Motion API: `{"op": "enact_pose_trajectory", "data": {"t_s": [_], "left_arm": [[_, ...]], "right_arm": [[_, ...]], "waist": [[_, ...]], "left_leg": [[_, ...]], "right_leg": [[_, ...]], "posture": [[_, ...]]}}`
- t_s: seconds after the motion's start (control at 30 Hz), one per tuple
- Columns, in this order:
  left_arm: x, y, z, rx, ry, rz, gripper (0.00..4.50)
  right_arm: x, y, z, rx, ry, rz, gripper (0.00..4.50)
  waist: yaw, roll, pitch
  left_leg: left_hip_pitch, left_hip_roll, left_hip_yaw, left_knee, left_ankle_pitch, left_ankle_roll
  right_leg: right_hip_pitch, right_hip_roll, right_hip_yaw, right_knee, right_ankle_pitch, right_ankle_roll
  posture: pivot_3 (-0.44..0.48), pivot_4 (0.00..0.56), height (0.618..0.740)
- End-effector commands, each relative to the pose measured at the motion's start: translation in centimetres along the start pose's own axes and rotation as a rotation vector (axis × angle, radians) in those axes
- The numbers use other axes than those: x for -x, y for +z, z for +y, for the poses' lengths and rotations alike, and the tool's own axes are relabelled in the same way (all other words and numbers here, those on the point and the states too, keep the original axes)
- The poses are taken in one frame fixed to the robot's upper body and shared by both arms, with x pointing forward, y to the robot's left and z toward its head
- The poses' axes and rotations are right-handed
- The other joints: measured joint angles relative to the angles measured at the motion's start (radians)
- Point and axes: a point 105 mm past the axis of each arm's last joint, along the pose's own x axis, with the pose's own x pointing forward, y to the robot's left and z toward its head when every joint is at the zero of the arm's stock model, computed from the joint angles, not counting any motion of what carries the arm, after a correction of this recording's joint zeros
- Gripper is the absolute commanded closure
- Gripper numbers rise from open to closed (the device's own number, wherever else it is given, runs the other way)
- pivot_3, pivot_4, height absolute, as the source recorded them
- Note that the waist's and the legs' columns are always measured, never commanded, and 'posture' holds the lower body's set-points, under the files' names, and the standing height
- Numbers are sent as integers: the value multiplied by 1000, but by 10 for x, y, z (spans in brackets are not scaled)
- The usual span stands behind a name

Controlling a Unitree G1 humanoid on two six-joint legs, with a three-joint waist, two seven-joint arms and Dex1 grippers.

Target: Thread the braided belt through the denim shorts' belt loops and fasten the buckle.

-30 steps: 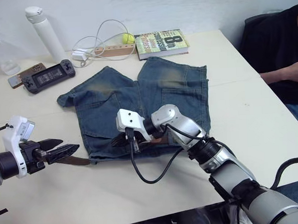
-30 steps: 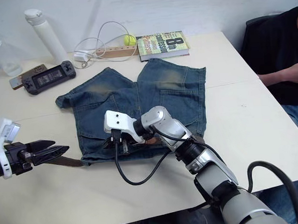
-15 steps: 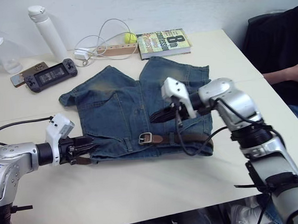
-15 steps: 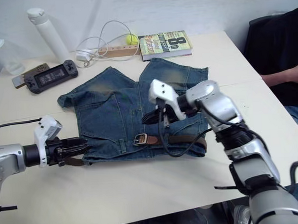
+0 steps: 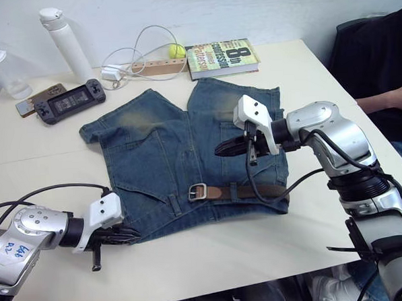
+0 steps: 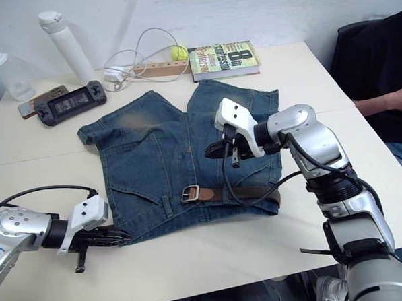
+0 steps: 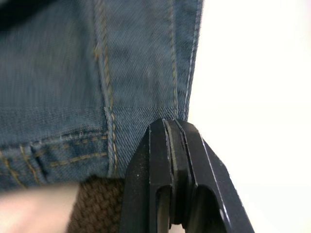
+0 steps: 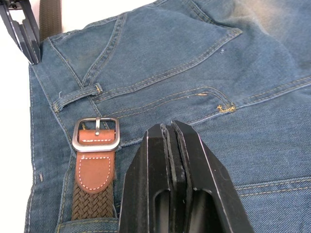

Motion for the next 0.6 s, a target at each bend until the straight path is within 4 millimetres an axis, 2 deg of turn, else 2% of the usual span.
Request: {"op": "enact_pose_trajectory", "data": {"t_s": [0.03, 0.07, 0.17, 0.3, 0.4, 0.43, 0.53, 0.6], "left_arm": [[12, 20, 14, 174, 76, -195, 4483], [16, 28, 13, 212, 69, -254, 4483], [50, 55, 7, 370, 39, -509, 4483], [87, 47, -2, 619, 79, -670, 4483], [110, 33, -17, 781, 102, -757, 3408], [117, 22, -17, 848, 167, -772, 3155], [134, 0, -21, 1011, 315, -868, 1847], [136, -18, -32, 1164, 390, -884, 976]], "right_arm": [[8, 14, 1, 32, -1, -44, 4500], [9, 14, 1, 29, 3, -47, 4500], [13, 18, 5, 15, 44, -66, 4500], [14, 20, 12, 19, 101, -70, 4500], [12, 21, 16, 30, 130, -73, 4500], [11, 22, 17, 33, 142, -76, 4500], [9, 24, 19, 36, 172, -86, 4500], [9, 25, 19, 40, 182, -91, 4500]], "waist": [[2, 0, 0], [4, -1, 1], [7, -3, 2], [-6, -4, 2], [-15, -4, 2], [-14, -4, 2], [-11, -4, 2], [-5, -5, 2]], "left_leg": [[0, 0, 0, 0, 0, 0], [0, 0, -1, 0, 1, 0], [-2, 0, -2, 2, 1, 0], [-2, 0, -2, 2, 0, 1], [-1, 1, -2, 1, 0, 1], [-1, 1, -2, 0, 0, 1], [-1, 0, -3, 0, 0, 1], [1, 0, -3, 1, 0, 1]], "right_leg": [[0, 0, 0, 0, 0, 0], [0, 0, -1, 1, 0, 0], [0, 0, -1, 1, 1, -1], [0, 0, -1, -1, 1, 0], [-1, 1, 0, -1, 1, 0], [-1, 1, 0, -1, 1, 0], [-1, 1, 0, -2, 1, 0], [0, 1, 1, -1, 1, -1]], "posture": [[0, 150, 734], [0, 150, 734], [0, 150, 734], [0, 150, 734], [0, 150, 734], [0, 150, 734], [0, 150, 734], [0, 150, 734]]}}
